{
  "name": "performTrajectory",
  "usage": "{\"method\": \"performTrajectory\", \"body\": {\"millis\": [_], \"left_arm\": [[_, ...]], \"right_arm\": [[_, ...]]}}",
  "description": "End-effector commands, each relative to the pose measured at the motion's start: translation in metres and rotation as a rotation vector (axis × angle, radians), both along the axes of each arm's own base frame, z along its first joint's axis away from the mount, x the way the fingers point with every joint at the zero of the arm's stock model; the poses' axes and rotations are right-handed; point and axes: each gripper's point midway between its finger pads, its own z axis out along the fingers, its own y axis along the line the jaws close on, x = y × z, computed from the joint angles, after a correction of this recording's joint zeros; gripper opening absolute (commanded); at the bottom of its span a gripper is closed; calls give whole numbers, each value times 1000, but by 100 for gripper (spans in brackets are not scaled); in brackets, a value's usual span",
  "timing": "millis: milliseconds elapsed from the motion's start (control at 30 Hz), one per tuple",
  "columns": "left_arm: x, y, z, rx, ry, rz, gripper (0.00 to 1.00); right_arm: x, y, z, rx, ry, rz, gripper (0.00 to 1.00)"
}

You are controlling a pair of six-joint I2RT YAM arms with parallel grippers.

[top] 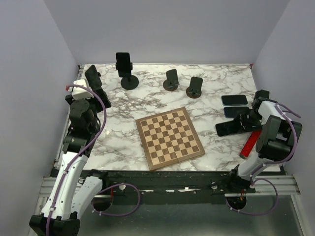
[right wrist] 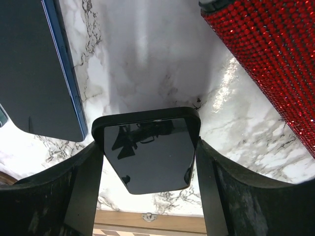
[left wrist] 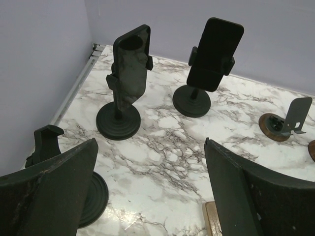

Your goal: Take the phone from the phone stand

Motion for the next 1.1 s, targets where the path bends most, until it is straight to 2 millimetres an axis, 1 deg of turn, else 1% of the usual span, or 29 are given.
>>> {"method": "performTrajectory", "body": {"millis": [0,100,133,167,333,400,433,500,533,567,600,633,667,733,767,800,833,867,900,933,967,1000,1067], "left_arm": [[1,6,3,37,-18,27,96],[3,5,0,36,-10,24,96],[3,5,-1,37,-7,26,96],[3,6,-1,37,-7,28,96],[4,8,-5,44,-1,39,96],[4,9,-5,50,-4,43,97],[4,8,-5,54,-7,37,98],[6,1,-7,35,-4,-5,99],[7,-4,-8,8,1,-31,99],[9,-11,-7,-17,0,-69,98],[10,-17,-4,-49,-7,-104,98],[13,-22,-3,-81,-5,-142,99],[16,-24,1,-120,-4,-168,99],[24,-11,6,-205,9,-172,98],[29,-3,10,-256,3,-173,98],[34,0,14,-302,-2,-207,98],[39,-1,21,-340,-10,-256,98],[45,3,25,-355,-6,-275,96],[50,3,32,-348,-10,-299,95],[56,4,33,-345,-5,-310,95],[60,3,38,-335,-16,-333,94],[65,5,39,-332,-20,-342,93],[73,10,39,-307,-37,-359,88]], "right_arm": [[4,-13,13,-81,-49,-17,67],[4,-18,21,-114,-69,1,83],[5,-17,23,-119,-81,9,95],[4,-17,24,-119,-88,15,100],[7,-9,25,-85,-116,54,100],[14,-5,31,-70,-150,94,100],[19,-4,37,-80,-175,120,100],[35,7,55,-105,-266,224,100],[43,12,68,-144,-312,286,100],[52,22,81,-180,-357,369,100],[62,34,96,-206,-425,454,100],[70,54,110,-218,-491,559,100],[77,69,126,-236,-561,625,100],[84,106,152,-229,-694,779,100],[86,123,162,-221,-747,845,100],[88,138,171,-218,-795,902,100],[88,163,177,-206,-840,986,100],[87,182,181,-189,-867,1044,100],[86,205,182,-164,-890,1115,100],[84,227,183,-134,-907,1179,100],[83,247,182,-114,-917,1237,100],[79,271,183,-96,-930,1301,100],[73,310,180,-74,-945,1407,100]]}}
